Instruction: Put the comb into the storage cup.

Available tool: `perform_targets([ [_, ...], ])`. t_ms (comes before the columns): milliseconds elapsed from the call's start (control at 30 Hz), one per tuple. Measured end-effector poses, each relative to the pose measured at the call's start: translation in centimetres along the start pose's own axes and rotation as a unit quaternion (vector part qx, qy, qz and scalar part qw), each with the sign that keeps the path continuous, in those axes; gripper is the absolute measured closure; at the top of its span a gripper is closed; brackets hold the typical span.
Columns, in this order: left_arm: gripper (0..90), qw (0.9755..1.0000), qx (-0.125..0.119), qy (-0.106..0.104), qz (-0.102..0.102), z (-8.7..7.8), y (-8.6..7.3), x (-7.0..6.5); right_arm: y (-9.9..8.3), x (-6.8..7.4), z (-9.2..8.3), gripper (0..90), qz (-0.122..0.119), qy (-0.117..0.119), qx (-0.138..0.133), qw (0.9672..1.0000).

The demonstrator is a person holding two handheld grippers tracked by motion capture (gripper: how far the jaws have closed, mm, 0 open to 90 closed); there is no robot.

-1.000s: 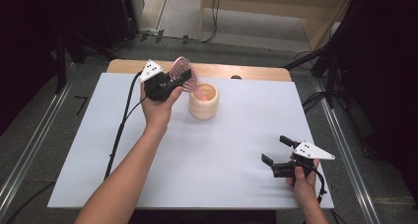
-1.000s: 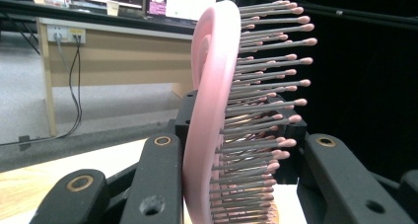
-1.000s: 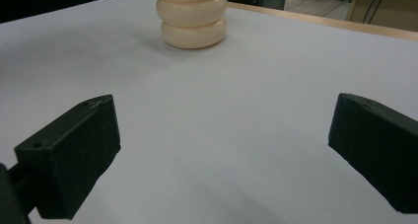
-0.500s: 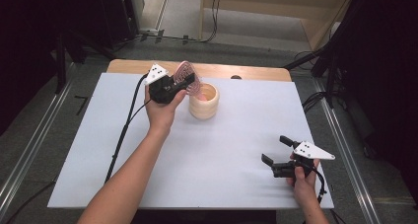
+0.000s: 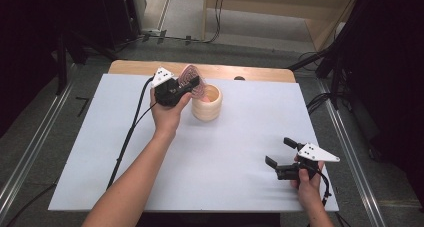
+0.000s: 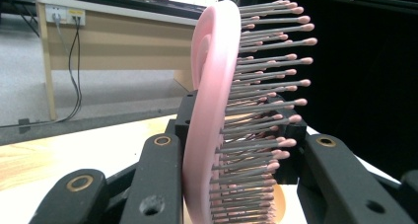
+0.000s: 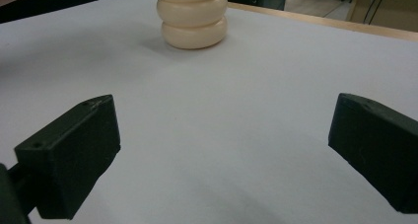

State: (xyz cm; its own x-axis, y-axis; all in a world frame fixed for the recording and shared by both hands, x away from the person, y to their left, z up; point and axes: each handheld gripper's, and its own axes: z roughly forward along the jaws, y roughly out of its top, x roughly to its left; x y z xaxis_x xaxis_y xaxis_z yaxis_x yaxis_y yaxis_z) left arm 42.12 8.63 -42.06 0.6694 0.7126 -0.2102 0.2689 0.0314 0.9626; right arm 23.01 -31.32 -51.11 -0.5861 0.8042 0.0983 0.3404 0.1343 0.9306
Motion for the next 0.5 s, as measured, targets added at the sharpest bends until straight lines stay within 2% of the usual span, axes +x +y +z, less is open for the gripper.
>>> perform_targets([
  [500,64.8,0.9999,0.007,-0.004,-0.012,0.38,-0.65,0.11,0.00,0.00,0.02,0.0,0.000,-0.001,0.000,1.0000],
])
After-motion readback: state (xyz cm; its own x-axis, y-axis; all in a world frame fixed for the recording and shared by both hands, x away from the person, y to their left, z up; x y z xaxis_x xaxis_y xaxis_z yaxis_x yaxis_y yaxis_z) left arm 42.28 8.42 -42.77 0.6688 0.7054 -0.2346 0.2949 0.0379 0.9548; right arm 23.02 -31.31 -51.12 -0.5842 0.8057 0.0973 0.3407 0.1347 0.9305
